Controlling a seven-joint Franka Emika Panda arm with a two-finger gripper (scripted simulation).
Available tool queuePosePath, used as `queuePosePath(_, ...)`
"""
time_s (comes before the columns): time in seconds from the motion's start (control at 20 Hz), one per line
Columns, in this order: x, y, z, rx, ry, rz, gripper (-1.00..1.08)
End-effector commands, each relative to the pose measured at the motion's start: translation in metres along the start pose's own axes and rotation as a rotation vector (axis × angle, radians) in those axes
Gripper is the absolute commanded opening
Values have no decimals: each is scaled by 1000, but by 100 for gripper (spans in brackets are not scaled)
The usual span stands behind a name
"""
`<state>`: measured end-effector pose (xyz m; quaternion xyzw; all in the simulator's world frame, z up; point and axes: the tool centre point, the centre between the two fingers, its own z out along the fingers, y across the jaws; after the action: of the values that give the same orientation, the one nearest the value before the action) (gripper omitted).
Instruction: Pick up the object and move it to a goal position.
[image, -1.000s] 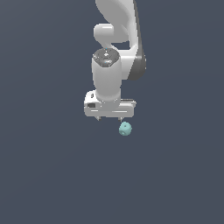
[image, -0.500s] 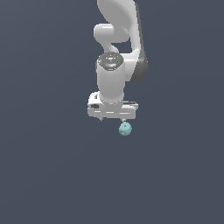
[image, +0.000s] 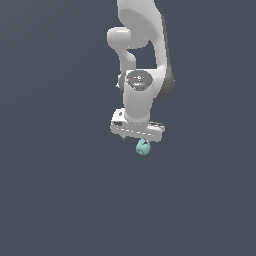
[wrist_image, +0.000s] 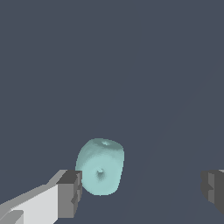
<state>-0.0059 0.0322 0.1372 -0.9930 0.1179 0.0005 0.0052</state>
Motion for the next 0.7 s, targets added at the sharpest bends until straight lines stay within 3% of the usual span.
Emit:
queuePosePath(0.0,-6,-9,10,-2,0,47,100)
queuePosePath(0.65,-29,-37,45,-9,3,208,100)
